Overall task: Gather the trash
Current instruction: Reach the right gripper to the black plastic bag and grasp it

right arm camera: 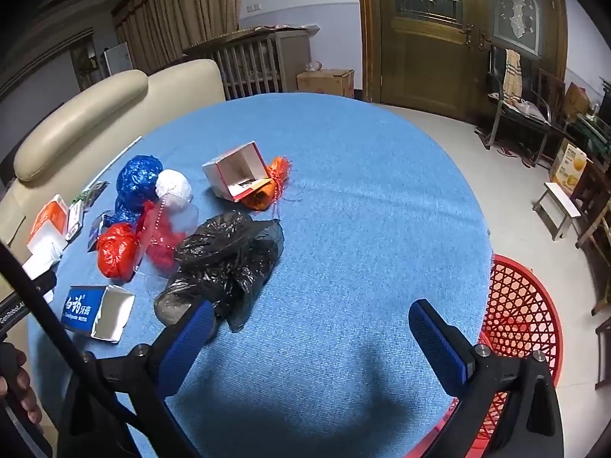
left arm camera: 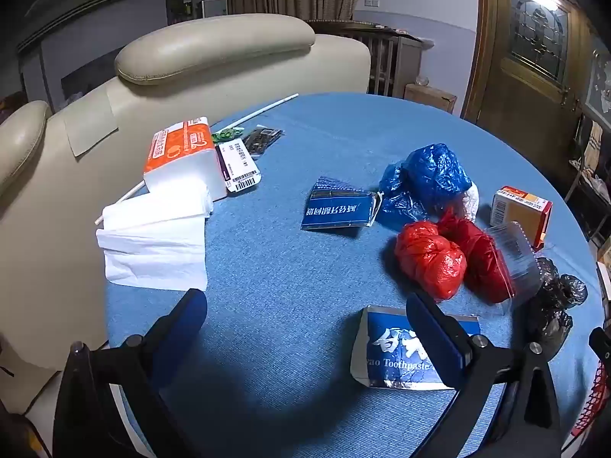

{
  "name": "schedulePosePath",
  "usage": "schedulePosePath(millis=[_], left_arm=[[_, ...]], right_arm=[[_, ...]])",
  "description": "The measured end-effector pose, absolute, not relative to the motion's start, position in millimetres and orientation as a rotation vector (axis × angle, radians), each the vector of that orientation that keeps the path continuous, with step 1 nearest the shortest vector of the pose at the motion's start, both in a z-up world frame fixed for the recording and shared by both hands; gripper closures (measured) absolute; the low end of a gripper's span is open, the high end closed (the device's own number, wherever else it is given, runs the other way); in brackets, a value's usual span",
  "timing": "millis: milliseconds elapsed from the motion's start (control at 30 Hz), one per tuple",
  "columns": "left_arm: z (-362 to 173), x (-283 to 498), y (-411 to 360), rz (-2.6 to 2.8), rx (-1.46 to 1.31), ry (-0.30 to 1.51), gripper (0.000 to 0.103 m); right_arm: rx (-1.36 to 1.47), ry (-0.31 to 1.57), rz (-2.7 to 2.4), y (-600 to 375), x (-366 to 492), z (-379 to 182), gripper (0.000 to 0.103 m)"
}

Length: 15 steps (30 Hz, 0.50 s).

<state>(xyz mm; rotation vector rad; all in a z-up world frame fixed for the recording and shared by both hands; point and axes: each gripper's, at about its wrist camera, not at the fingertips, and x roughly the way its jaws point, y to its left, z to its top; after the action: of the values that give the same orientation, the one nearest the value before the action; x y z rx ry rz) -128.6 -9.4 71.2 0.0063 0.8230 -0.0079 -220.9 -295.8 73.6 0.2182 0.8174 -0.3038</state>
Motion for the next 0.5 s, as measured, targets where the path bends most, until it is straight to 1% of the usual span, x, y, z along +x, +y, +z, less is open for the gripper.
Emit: schedulePosePath(millis=[500], left_arm=[[78.5,-145.2,-15.4,-0.034,0.010,0.805,0.000]], right_arm=[[0.232,0.809,-0.297,-297.7,-223.0,71.5,0.000]])
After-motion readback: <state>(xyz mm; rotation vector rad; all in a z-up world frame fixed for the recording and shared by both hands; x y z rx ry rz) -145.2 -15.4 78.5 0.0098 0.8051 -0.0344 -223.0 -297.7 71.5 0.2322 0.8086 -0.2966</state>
